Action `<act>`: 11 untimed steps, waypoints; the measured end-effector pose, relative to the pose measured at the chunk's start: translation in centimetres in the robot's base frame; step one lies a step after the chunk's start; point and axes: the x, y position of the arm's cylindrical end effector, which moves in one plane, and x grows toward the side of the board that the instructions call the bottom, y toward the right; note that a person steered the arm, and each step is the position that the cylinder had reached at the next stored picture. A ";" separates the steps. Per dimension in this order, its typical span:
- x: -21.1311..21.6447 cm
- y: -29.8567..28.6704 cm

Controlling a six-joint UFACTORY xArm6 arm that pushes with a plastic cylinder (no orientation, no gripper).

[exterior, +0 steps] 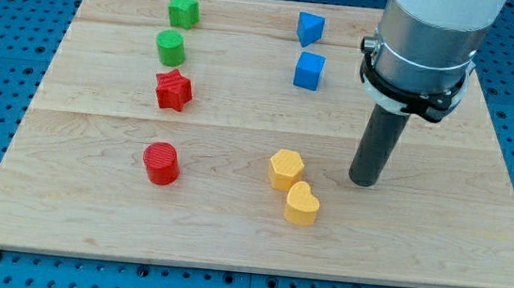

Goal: Separate the yellow hexagon from the yellow heart

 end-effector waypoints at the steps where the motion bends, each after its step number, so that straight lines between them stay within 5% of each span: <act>1: 5.4 2.1; 2: 10.5 2.4; 4: 10.2 -10.9; 9: 4.0 -11.7; 11: -1.6 -10.2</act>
